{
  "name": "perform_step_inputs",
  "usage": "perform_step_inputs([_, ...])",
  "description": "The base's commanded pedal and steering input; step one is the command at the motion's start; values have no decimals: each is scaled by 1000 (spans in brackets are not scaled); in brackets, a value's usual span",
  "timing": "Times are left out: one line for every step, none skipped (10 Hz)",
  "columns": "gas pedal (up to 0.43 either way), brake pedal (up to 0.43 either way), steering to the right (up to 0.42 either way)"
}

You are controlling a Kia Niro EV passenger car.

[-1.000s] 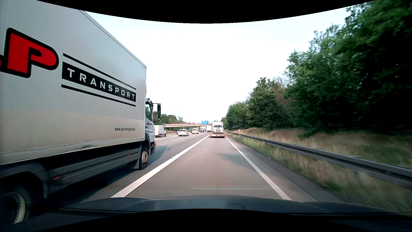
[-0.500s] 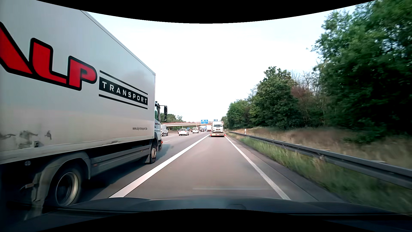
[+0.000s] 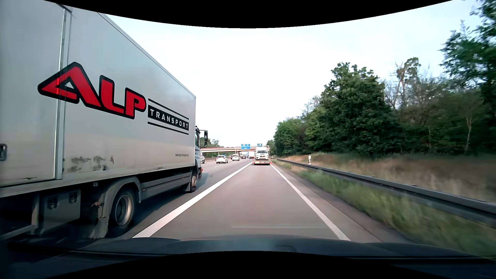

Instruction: Follow the waypoints while adhering to traffic rules and regulations

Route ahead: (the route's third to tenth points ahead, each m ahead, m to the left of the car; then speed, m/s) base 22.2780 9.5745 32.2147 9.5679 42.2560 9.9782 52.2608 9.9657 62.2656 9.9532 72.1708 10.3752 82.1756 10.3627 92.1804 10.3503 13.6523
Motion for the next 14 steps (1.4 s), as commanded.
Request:
perform_step_inputs([79, 0, -5])
perform_step_inputs([79, 0, -4])
perform_step_inputs([79, 0, -4])
perform_step_inputs([79, 0, -4])
perform_step_inputs([79, 0, -4])
perform_step_inputs([79, 0, -4])
perform_step_inputs([79, 0, -4])
perform_step_inputs([79, 0, -4])
perform_step_inputs([79, 0, -4])
perform_step_inputs([79, 0, -4])
perform_step_inputs([79, 0, -4])
perform_step_inputs([79, 0, -4])
perform_step_inputs([79, 0, -5])
perform_step_inputs([79, 0, -5])
